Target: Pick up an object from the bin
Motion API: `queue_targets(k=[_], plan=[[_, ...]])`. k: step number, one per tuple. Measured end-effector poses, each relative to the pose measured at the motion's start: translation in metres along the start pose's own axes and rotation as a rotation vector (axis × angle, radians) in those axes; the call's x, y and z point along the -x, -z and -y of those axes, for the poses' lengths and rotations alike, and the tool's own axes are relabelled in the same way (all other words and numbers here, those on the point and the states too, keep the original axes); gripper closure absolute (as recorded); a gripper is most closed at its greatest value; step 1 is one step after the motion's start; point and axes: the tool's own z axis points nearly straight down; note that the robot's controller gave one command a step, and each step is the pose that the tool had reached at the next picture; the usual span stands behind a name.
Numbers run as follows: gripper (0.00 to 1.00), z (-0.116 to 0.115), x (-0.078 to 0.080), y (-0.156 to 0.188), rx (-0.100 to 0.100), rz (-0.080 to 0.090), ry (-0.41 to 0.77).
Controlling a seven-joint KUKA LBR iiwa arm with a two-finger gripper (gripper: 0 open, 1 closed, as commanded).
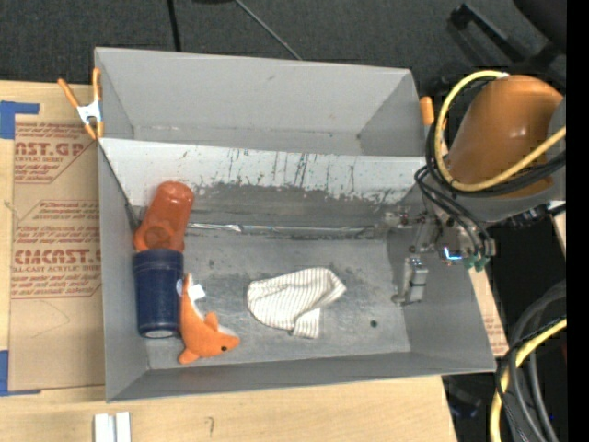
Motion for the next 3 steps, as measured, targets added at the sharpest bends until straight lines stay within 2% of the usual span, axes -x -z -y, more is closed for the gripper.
queue_targets(k=[1,2,3], plan=[[0.0,0.0,0.002,0.004,-0.001,0.008,0.001],[0.0,-0.011,0.003,-0.01,-0.004,0.015,0.043],[0.0,-0.041,0.018,-0.07,-0.001,0.014,0.113]])
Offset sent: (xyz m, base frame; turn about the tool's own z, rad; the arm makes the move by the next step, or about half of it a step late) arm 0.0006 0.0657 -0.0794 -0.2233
